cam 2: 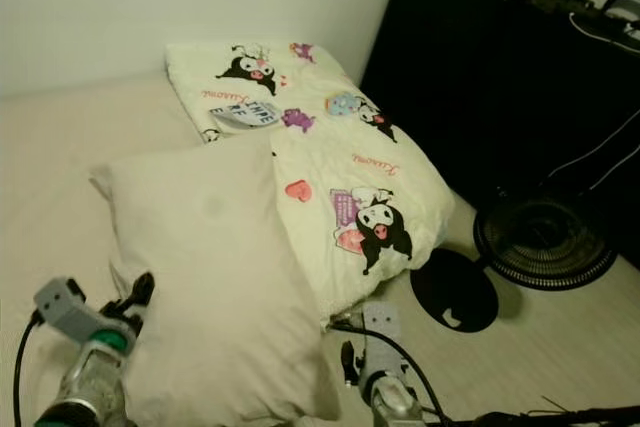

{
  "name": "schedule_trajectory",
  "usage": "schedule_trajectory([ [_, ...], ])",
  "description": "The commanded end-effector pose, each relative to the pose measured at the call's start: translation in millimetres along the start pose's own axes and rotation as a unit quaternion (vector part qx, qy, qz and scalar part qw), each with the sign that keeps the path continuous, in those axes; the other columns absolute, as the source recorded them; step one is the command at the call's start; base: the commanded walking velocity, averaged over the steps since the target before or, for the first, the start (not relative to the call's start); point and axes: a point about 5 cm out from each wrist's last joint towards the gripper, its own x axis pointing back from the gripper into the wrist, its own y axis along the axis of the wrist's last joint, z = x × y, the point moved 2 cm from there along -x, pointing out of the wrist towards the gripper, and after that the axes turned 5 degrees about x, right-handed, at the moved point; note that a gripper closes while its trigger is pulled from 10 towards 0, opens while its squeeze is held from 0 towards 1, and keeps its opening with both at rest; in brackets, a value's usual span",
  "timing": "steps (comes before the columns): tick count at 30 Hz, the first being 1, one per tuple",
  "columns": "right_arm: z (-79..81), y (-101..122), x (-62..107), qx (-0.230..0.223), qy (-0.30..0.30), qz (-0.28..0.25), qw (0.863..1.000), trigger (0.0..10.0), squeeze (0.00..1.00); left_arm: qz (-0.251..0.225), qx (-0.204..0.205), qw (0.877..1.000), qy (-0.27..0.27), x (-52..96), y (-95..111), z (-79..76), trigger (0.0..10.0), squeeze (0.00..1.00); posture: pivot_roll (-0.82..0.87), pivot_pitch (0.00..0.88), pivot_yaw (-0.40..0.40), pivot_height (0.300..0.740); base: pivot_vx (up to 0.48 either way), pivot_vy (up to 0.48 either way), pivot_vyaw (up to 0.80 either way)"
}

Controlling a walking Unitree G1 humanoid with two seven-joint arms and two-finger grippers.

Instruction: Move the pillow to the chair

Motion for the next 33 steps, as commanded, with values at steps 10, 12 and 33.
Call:
schedule_trajectory([
  [10, 19.4, 32.0, -3.3, -0.012, 0.048, -0.077, 0.996, 10.0, 0.00, 0.048, -0.211, 0.976, -0.031, 17.8, -40.4, -9.8, 10.0, 0.00, 0.09, 0.022, -0.030, 0.736, 0.000, 0.000, 0.00],
  [12, 20.7, 41.5, -4.0, -0.033, 0.054, -0.096, 0.993, 10.0, 0.00, 0.044, -0.205, 0.975, -0.076, 21.4, -44.1, -20.5, 10.0, 0.00, 0.12, 0.039, -0.040, 0.726, 0.000, 0.000, 0.00],
  [33, 27.8, 78.8, -7.5, -0.099, 0.054, -0.154, 0.982, 10.0, 0.00, -0.092, -0.201, 0.975, -0.018, 9.0, 7.7, -37.5, 10.0, 0.00, 0.16, 0.057, -0.017, 0.641, 0.000, 0.000, 0.00],
])
